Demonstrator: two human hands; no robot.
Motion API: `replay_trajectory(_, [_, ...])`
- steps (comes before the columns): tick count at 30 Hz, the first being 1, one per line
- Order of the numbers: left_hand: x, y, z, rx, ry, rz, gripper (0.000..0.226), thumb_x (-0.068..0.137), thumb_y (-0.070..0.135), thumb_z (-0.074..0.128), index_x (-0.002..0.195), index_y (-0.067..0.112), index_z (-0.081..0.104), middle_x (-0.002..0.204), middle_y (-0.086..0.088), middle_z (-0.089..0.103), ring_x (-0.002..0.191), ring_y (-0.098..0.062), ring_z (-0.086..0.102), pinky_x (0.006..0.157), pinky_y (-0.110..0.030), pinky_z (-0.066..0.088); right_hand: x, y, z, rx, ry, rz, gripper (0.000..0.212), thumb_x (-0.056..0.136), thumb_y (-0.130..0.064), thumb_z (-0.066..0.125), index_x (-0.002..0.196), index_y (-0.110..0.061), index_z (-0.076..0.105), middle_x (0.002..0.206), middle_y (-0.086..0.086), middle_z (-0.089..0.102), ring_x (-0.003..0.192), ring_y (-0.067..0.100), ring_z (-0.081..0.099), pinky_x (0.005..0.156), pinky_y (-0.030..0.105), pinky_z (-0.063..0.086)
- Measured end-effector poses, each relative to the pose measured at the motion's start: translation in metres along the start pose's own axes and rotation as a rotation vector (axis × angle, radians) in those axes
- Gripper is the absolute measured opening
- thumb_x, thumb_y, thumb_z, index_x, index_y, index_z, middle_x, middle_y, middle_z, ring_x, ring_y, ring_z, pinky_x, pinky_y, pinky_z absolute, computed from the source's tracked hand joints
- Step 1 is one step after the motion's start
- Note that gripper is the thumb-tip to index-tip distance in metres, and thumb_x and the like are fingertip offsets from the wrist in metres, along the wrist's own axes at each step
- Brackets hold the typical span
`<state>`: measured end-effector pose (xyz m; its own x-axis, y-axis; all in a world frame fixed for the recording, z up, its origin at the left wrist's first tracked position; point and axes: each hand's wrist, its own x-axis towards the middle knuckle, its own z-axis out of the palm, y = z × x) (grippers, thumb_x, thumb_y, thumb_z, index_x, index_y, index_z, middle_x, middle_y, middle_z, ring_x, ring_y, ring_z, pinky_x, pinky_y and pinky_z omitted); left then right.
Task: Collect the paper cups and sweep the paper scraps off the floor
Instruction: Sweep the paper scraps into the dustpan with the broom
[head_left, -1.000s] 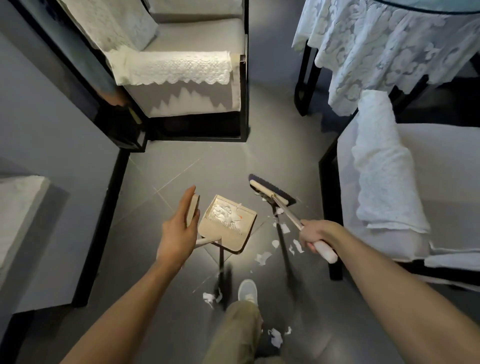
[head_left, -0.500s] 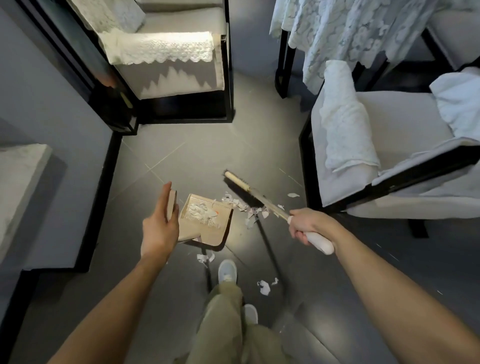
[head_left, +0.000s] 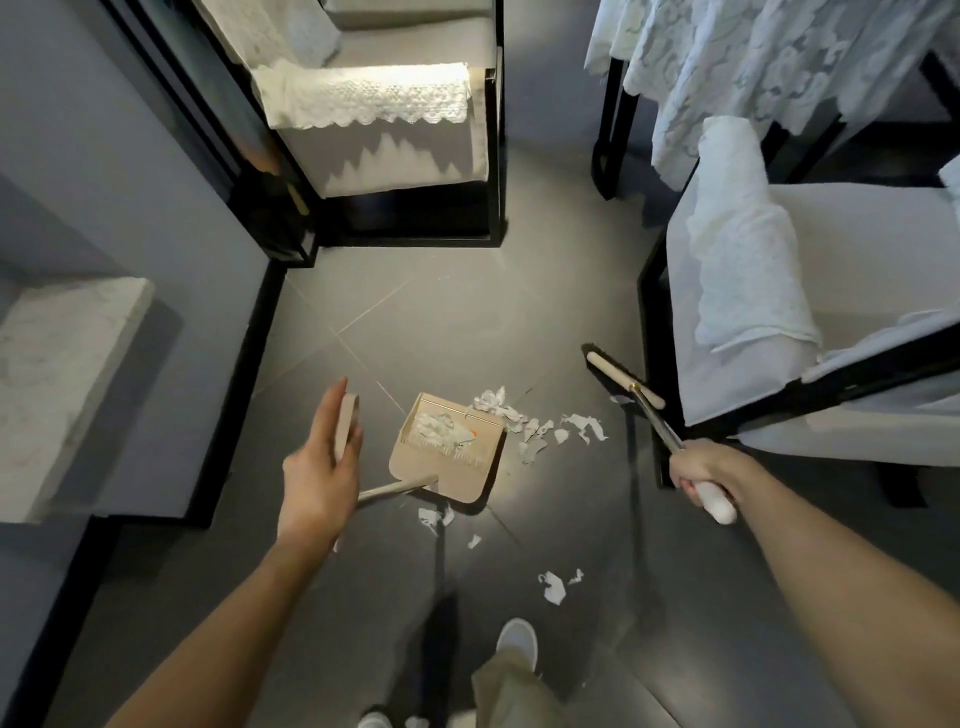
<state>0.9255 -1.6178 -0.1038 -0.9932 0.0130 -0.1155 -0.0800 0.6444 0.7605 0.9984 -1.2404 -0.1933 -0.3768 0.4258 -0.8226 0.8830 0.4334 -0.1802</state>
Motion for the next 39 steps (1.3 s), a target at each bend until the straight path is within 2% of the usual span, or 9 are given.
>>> replay_trajectory(6, [-0.02, -0.025, -0.026, 0.003, -0.005, -0.01, 0.049, 0.098, 0.031, 0.045, 0.143, 0.043, 0.03, 0.1, -0.007, 0.057, 0.069, -0.018, 0.057, 0.078, -0.042, 0.05, -0.06, -0.017, 0.083, 0.12, -0.171, -0.01, 0.015, 0.07, 0.009, 0.046, 0.076, 0.003, 0.058, 0.057, 0.011, 0.051, 0.05, 0.02, 0.047, 0.048, 0.029, 0.04])
replay_trajectory(12, [-0.057, -0.067, -0.082, -0.023, 0.007, -0.01, 0.05, 0.098, 0.027, 0.046, 0.145, 0.039, 0.031, 0.099, -0.003, 0.055, 0.069, -0.012, 0.056, 0.069, -0.031, 0.046, -0.125, -0.043, 0.164, 0.019, -0.316, -0.068, 0.028, 0.068, 0.003, 0.051, 0.094, 0.002, 0.06, 0.069, 0.01, 0.051, 0.06, 0.021, 0.047, 0.06, 0.034, 0.043])
replay_trajectory(16, [-0.092, -0.112, -0.129, -0.046, -0.002, -0.004, 0.05, 0.098, 0.026, 0.046, 0.143, 0.04, 0.032, 0.084, 0.014, 0.052, 0.065, -0.012, 0.055, 0.058, -0.017, 0.043, -0.172, -0.049, 0.224, -0.031, -0.306, -0.067, 0.038, 0.067, 0.002, 0.052, 0.104, 0.003, 0.063, 0.074, 0.014, 0.057, 0.058, 0.019, 0.049, 0.06, 0.032, 0.043])
replay_trajectory(20, [-0.121, -0.151, -0.171, -0.058, -0.043, -0.034, 0.046, 0.099, 0.028, 0.045, 0.139, 0.048, 0.034, 0.088, 0.009, 0.056, 0.075, -0.017, 0.059, 0.072, -0.031, 0.048, -0.214, -0.042, 0.272, -0.056, -0.334, -0.045, 0.041, 0.069, 0.001, 0.054, 0.109, 0.001, 0.063, 0.085, 0.013, 0.053, 0.066, 0.02, 0.048, 0.062, 0.03, 0.04])
replay_trajectory(24, [-0.147, -0.18, -0.205, -0.019, -0.1, -0.03, 0.047, 0.099, 0.025, 0.046, 0.14, 0.045, 0.035, 0.097, -0.002, 0.059, 0.076, -0.013, 0.058, 0.078, -0.032, 0.047, -0.253, -0.039, 0.293, 0.001, -0.37, 0.003, 0.007, 0.073, 0.0, 0.05, 0.075, -0.002, 0.056, 0.055, 0.007, 0.044, 0.049, 0.015, 0.039, 0.05, 0.024, 0.032])
replay_trajectory(29, [-0.18, -0.205, -0.231, -0.019, -0.15, -0.101, 0.046, 0.1, 0.026, 0.043, 0.138, 0.05, 0.033, 0.109, 0.001, 0.057, 0.086, -0.018, 0.058, 0.082, -0.04, 0.051, -0.281, -0.055, 0.288, 0.142, -0.239, -0.075, 0.032, 0.081, 0.006, 0.044, 0.052, -0.008, 0.042, 0.039, 0.003, 0.039, 0.029, 0.011, 0.035, 0.037, 0.012, 0.029])
replay_trajectory(31, [-0.191, -0.215, -0.238, -0.021, -0.138, -0.119, 0.047, 0.1, 0.026, 0.043, 0.138, 0.049, 0.033, 0.106, -0.003, 0.061, 0.076, -0.015, 0.058, 0.073, -0.035, 0.051, -0.286, -0.065, 0.29, 0.01, -0.159, -0.116, 0.035, 0.078, 0.003, 0.048, 0.046, -0.01, 0.047, 0.035, 0.001, 0.043, 0.035, 0.015, 0.042, 0.04, 0.014, 0.032])
replay_trajectory(35, [-0.211, -0.231, -0.247, -0.029, -0.087, -0.151, 0.047, 0.099, 0.026, 0.045, 0.137, 0.051, 0.034, 0.097, -0.003, 0.063, 0.061, -0.015, 0.057, 0.054, -0.02, 0.047, -0.27, -0.086, 0.301, -0.171, -0.099, -0.196, 0.013, 0.07, 0.001, 0.056, 0.072, -0.003, 0.068, 0.049, 0.006, 0.058, 0.054, 0.026, 0.054, 0.054, 0.024, 0.045])
replay_trajectory(39, [-0.226, -0.238, -0.245, -0.003, -0.041, -0.182, 0.046, 0.099, 0.026, 0.045, 0.137, 0.048, 0.035, 0.1, -0.002, 0.061, 0.062, -0.013, 0.055, 0.05, -0.011, 0.044, -0.239, -0.092, 0.324, -0.161, -0.064, -0.24, 0.016, 0.073, 0.006, 0.054, 0.086, 0.003, 0.061, 0.063, 0.013, 0.054, 0.054, 0.024, 0.049, 0.052, 0.029, 0.043])
